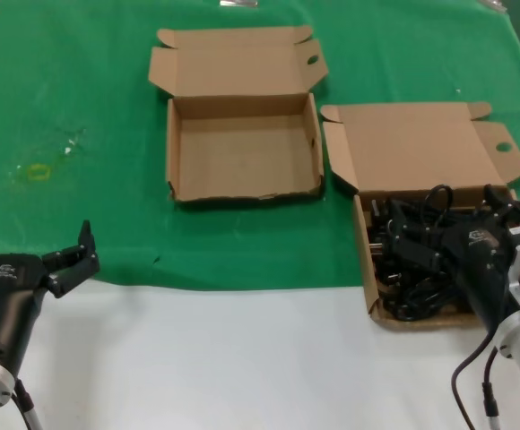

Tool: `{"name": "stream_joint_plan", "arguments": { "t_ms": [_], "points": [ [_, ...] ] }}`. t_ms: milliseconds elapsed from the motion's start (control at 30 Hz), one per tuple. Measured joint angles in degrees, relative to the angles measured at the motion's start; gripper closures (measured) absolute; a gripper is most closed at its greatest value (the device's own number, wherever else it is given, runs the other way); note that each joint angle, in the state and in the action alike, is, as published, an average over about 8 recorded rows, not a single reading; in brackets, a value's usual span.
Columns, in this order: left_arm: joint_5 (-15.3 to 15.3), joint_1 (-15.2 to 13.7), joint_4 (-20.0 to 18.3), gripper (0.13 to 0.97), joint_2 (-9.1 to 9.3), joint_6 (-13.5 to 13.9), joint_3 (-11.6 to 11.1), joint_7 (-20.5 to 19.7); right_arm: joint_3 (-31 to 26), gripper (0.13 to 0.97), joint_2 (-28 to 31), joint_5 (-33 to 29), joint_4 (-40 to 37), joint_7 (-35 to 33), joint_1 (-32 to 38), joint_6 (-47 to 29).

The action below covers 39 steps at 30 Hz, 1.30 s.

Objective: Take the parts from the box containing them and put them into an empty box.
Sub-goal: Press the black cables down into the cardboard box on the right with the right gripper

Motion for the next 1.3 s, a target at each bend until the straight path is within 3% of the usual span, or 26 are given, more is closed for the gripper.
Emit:
{"name": "stream_joint_plan", "arguments": {
  "t_ms": [233, 600, 800, 933, 1067, 1300],
  "points": [
    [0.0, 0.0, 0.0, 0.148, 0.00, 0.0, 0.0, 0.0, 0.0, 0.129, 0.0, 0.0, 0.0, 0.0, 0.0, 0.0],
    [0.0, 0.0, 0.0, 0.272, 0.00, 0.0, 0.0, 0.0, -3.1, 0.129, 4.6, 1.9, 0.7, 1.3, 0.6, 1.6],
    [0.0, 0.0, 0.0, 0.390, 0.00, 0.0, 0.0, 0.0, -9.9, 0.129, 12.4, 5.9, 1.7, 2.2, 2.7, 3.4],
    [0.0, 0.0, 0.0, 0.390, 0.00, 0.0, 0.0, 0.0, -16.1, 0.129, 19.1, 9.1, 2.5, 2.6, 5.3, 4.3],
    [0.0, 0.0, 0.0, 0.501, 0.00, 0.0, 0.0, 0.0, -22.3, 0.129, 25.7, 11.2, 3.0, 3.6, 8.8, 3.6],
    [0.0, 0.0, 0.0, 0.659, 0.00, 0.0, 0.0, 0.0, -30.8, 0.129, 36.3, 8.1, 2.9, 9.8, 17.2, -3.7]
  ]
}}
